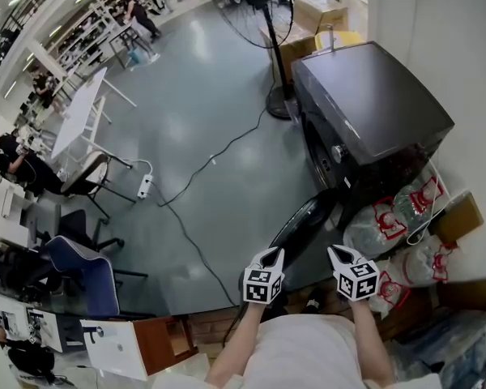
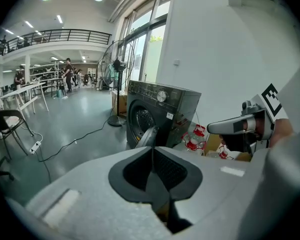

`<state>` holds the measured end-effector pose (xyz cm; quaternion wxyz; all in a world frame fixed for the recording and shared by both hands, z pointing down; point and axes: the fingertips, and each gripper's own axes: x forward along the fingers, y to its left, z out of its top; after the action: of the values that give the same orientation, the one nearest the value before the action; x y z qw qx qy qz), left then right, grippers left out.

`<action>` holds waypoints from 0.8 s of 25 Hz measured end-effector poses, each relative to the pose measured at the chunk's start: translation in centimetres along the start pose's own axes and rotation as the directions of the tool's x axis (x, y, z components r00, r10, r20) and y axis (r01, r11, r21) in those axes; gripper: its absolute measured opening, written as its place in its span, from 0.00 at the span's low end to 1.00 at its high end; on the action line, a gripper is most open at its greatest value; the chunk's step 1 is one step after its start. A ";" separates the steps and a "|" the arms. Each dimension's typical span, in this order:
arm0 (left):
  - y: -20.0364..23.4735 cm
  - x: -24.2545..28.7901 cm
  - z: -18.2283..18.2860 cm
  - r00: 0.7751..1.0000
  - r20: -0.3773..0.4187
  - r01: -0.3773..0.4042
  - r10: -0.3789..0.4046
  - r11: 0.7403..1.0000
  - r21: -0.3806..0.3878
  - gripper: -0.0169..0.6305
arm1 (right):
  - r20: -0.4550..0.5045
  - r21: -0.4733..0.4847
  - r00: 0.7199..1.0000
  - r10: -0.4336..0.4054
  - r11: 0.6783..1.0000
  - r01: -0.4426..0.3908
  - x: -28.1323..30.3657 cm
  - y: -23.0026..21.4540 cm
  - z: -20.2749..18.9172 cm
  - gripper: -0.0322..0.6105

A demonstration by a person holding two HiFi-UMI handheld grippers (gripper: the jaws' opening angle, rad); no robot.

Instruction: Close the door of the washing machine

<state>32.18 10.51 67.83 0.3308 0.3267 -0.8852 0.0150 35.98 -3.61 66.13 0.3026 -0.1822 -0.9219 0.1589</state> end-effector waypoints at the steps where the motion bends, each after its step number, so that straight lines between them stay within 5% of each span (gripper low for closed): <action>1: 0.1 0.2 -0.1 1.000 -0.006 0.002 -0.002 1.000 0.005 0.05 | -0.001 -0.002 1.000 0.003 1.000 -0.003 0.0 0.1 0.0 0.05; 11: 1.1 2.9 -1.3 0.996 -0.079 0.035 -0.033 0.999 0.027 0.16 | -0.029 -0.014 0.999 0.016 1.000 -0.016 0.0 0.8 -0.9 0.05; 20: 1.8 6.3 -3.5 0.977 -0.214 0.047 -0.020 0.991 0.123 0.25 | -0.045 0.003 0.999 0.008 1.000 -0.008 0.1 0.5 -1.6 0.05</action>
<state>29.54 9.21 74.61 0.4019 0.3586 -0.8365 0.1007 36.96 -2.83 67.22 0.3229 -0.1888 -0.9139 0.1575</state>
